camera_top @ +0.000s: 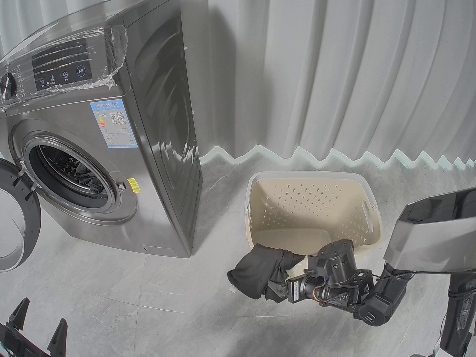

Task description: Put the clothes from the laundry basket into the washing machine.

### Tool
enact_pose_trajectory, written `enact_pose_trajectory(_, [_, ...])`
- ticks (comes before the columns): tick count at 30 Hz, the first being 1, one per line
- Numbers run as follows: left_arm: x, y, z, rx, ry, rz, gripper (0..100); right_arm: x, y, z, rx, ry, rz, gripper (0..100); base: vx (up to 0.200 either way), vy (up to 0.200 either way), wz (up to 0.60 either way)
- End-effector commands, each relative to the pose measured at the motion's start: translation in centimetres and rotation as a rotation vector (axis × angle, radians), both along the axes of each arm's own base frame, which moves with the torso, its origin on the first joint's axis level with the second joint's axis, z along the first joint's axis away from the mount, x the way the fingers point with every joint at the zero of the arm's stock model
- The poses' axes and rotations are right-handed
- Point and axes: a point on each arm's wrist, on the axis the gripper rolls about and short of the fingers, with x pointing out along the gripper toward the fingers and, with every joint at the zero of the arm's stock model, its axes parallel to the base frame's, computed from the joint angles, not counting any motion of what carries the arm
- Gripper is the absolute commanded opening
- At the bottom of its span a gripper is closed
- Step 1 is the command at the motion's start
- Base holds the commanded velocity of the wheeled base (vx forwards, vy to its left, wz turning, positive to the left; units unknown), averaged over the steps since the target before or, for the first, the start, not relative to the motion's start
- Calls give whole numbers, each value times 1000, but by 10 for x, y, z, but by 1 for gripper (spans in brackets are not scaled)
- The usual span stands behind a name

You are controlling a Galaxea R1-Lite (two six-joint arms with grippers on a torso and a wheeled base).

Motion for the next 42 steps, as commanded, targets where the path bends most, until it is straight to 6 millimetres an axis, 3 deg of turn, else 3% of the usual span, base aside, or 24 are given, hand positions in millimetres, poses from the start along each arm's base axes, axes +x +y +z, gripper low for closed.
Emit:
enact_pose_trajectory(1, [0,0,-4,-2,-3,0,100,12,9,-19,-10,13,-2,100,0,0,0])
enact_pose_trajectory(10, [0,0,-4,-7,-3,0,100,35,19,-21,20,-35,-35,100,0,0,0])
enact_pose_trajectory(28, [0,0,-4,-8,-3,2,100,54,27,-22,70,-80,-67,100,0,0,0])
enact_pose_trajectory(29, [0,0,-4,-8,-5,2,100,54,27,-24,69,-78,-78,0,0,0,0])
enact_pose_trajectory(42, [0,0,-4,-11,-4,2,100,49,28,-24,74,-79,-114,0,0,0,0])
